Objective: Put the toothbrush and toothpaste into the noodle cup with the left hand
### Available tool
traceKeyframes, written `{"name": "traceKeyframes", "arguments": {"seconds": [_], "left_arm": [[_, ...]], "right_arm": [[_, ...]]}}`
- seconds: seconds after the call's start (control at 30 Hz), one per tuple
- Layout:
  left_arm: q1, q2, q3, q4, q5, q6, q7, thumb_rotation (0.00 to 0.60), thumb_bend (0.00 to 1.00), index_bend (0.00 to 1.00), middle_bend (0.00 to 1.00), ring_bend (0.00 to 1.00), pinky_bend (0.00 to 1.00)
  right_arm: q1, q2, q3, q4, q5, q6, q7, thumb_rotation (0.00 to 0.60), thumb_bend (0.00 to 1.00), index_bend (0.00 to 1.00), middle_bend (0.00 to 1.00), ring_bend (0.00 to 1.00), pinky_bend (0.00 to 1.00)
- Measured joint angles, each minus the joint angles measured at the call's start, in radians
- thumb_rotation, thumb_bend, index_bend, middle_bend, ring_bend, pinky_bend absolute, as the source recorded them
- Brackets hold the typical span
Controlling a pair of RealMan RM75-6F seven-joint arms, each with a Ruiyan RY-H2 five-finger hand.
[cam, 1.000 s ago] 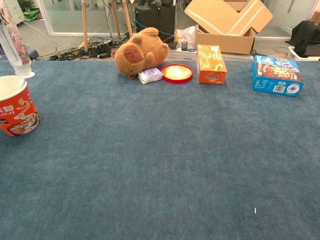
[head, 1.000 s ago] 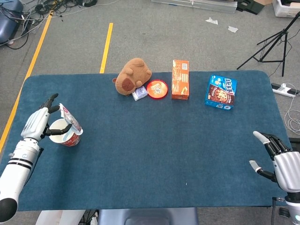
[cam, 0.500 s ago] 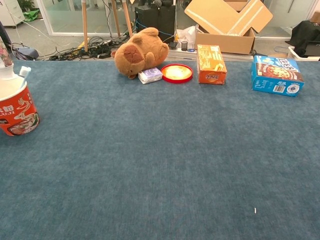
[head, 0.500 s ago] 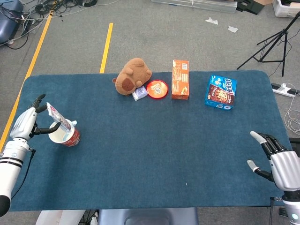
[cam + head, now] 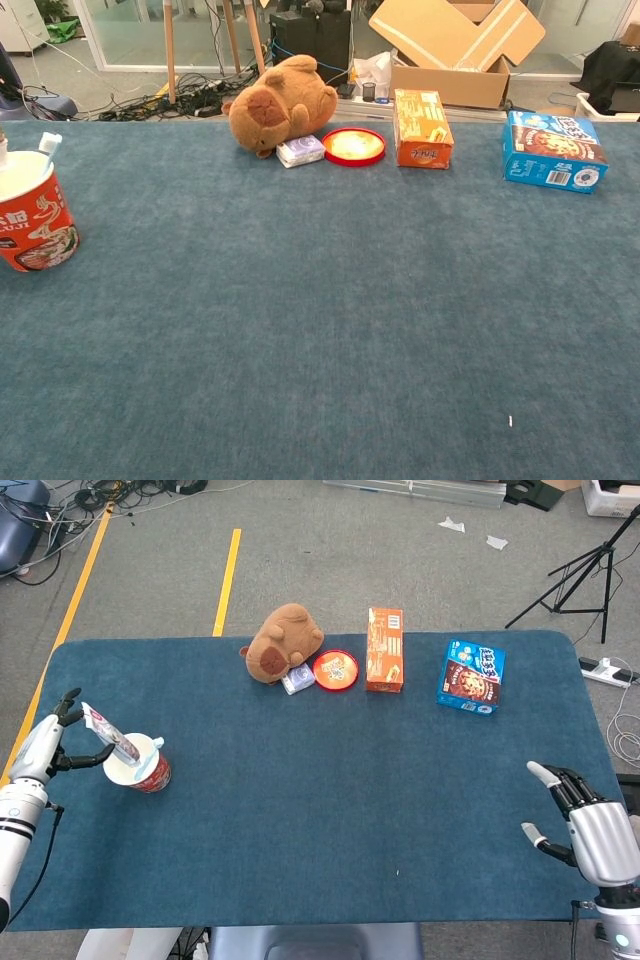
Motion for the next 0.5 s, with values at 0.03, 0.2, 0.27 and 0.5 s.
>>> {"name": "traceKeyframes", "arguments": {"seconds": [0.03, 0.2, 0.27, 0.5], "left_arm": [[0.000, -0.005, 0.001, 0.005, 0.004, -0.003, -0.001, 0.600, 0.38, 0.65, 0.00, 0.00, 0.00], [-0.003, -0.032, 0.008, 0.035, 0.012, -0.020, -0.008, 0.600, 0.38, 0.65, 0.00, 0.00, 0.00], [-0.005, -0.044, 0.012, 0.051, 0.015, -0.029, -0.011, 0.600, 0.38, 0.65, 0.00, 0.00, 0.00], [-0.008, -0.084, 0.017, 0.102, 0.028, -0.052, -0.035, 0.600, 0.38, 0.65, 0.00, 0.00, 0.00]], "right_arm": [[0.000, -0.001, 0.000, 0.001, 0.000, -0.001, 0.001, 0.600, 0.16, 0.19, 0.26, 0.24, 0.60], [-0.001, 0.000, 0.000, 0.005, 0.007, -0.002, 0.006, 0.600, 0.16, 0.19, 0.26, 0.24, 0.60], [-0.002, 0.002, 0.000, 0.006, 0.009, -0.001, 0.008, 0.600, 0.16, 0.19, 0.26, 0.24, 0.60], [-0.004, 0.005, 0.002, 0.010, 0.016, 0.000, 0.015, 0.600, 0.16, 0.19, 0.26, 0.24, 0.60]]}}
